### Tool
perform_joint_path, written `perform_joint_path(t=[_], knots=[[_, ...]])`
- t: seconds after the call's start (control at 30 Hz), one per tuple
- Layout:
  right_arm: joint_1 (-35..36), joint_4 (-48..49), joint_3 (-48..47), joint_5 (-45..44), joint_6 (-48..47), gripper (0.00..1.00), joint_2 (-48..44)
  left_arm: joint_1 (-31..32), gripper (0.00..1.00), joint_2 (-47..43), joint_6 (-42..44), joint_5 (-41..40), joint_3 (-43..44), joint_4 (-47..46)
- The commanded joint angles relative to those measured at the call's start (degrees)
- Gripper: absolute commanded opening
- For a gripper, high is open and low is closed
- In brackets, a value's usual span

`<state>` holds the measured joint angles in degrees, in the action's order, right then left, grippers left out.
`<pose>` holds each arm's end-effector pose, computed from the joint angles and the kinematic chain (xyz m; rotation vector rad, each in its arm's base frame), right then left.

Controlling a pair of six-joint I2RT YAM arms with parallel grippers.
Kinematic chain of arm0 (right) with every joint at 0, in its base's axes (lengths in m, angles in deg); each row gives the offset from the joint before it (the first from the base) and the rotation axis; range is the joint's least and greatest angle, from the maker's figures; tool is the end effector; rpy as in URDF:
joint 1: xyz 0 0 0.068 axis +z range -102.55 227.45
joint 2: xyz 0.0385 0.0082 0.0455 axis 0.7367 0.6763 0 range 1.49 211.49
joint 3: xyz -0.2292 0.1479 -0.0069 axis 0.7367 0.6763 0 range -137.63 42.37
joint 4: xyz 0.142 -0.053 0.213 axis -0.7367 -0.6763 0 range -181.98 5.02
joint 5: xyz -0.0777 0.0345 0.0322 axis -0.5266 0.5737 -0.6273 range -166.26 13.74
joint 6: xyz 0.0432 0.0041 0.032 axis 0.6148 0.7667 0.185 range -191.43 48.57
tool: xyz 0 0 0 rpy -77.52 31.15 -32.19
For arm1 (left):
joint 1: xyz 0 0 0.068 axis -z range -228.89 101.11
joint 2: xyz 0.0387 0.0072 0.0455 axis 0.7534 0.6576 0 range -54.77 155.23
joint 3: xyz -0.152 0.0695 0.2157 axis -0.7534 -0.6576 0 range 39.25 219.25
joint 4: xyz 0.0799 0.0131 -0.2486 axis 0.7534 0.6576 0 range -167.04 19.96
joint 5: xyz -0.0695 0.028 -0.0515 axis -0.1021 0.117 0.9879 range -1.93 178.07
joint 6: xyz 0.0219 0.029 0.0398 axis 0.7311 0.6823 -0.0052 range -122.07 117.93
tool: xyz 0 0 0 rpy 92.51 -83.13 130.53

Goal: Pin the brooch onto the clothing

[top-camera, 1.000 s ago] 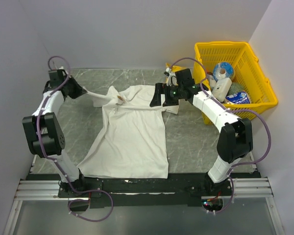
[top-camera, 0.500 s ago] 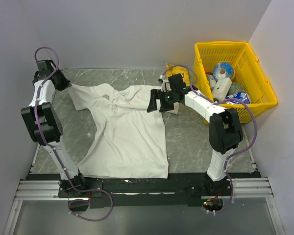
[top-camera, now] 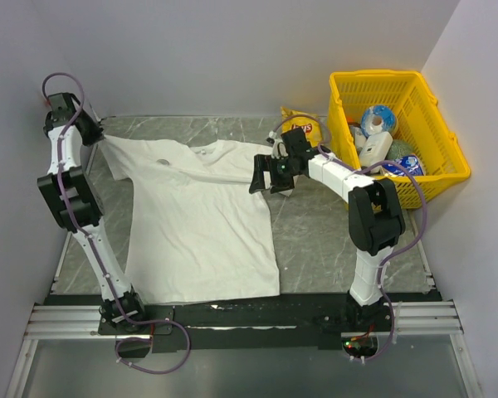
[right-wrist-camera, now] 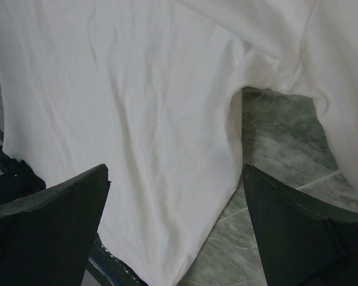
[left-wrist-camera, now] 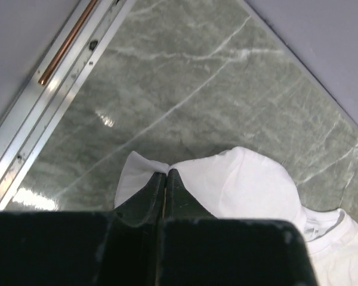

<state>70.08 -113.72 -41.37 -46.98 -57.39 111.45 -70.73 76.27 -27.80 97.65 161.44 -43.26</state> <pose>0.3780 0.1764 0.2213 -0.4052 2.5547 0.8954 0.4895 0.1898 0.2604 -0.8547 2.1493 -0.2279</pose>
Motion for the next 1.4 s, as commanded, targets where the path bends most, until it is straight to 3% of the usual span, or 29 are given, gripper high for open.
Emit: perform_joint_path(t=[0.0, 0.03, 0.13, 0.23, 0.33, 0.5, 0.6, 0.63, 0.73, 0.83, 1.03, 1.37], knots=[[0.22, 0.25, -3.70, -1.06, -0.86, 1.00, 0.17, 0.22, 0.01, 3.86, 1.65, -2.47, 7.97, 2.61], [0.22, 0.17, -3.97, -1.15, -1.03, 1.00, 0.35, 0.22, 0.06, 4.91, 1.83, -2.12, 8.84, 2.69], [0.22, -0.27, -4.67, -1.68, -1.04, 1.00, 0.97, 0.31, 0.46, 4.75, 1.65, 2.62, 7.81, 1.47], [0.22, -0.45, -5.02, -2.03, -1.04, 1.00, 0.97, 1.71, 0.62, 1.60, 2.00, 5.26, 5.53, -0.46], [0.31, -0.54, -5.11, -2.56, -1.12, 1.00, 0.62, 4.34, 0.65, -3.58, 2.62, 7.38, 2.10, -3.45], [0.39, -0.98, -6.16, -3.70, -0.60, 1.00, 0.70, 11.37, 0.60, -7.29, 5.34, 7.47, 0.85, -3.46], [0.31, -2.73, -9.50, -6.42, 1.16, 1.00, 2.54, 15.95, 0.45, -7.56, 6.40, 4.66, 0.68, -2.23], [0.31, -3.34, -11.86, -7.30, 1.60, 1.00, 3.24, 17.35, 0.32, -7.64, 5.62, 4.48, -0.89, -3.18], [0.31, -4.58, -15.99, -9.94, 3.09, 1.00, 5.53, 19.90, 0.10, -7.30, 4.03, 6.41, -4.14, -4.51], [0.31, -5.46, -19.33, -11.87, 4.24, 1.00, 7.82, 23.32, 0.01, -5.37, 3.85, 7.03, -4.77, -4.78], [-0.04, -7.21, -23.65, -13.11, 5.64, 1.00, 11.77, 29.04, 0.01, 0.52, 3.41, 5.01, -2.58, -1.97], [-0.57, -7.22, -21.29, -12.93, 6.08, 1.00, 11.34, 32.92, 0.01, 6.68, 4.29, 1.14, -0.37, 2.16]])
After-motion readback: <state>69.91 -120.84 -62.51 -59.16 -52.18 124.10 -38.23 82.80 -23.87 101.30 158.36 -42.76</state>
